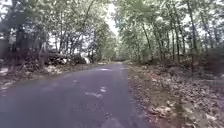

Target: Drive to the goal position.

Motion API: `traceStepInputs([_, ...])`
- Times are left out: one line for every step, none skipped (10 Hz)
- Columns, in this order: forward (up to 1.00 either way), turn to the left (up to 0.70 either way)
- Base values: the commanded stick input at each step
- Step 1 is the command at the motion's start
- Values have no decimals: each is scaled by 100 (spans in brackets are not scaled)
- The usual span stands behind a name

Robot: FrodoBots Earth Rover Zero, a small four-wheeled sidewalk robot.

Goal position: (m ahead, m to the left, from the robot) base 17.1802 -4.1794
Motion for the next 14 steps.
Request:
traceStepInputs([70,0])
traceStepInputs([70,0])
traceStepInputs([70,0])
traceStepInputs([70,0])
traceStepInputs([70,0])
traceStepInputs([70,0])
traceStepInputs([70,0])
traceStepInputs([70,0])
traceStepInputs([70,0])
traceStepInputs([70,0])
traceStepInputs([70,0])
traceStepInputs([70,0])
traceStepInputs([70,0])
traceStepInputs([70,0])
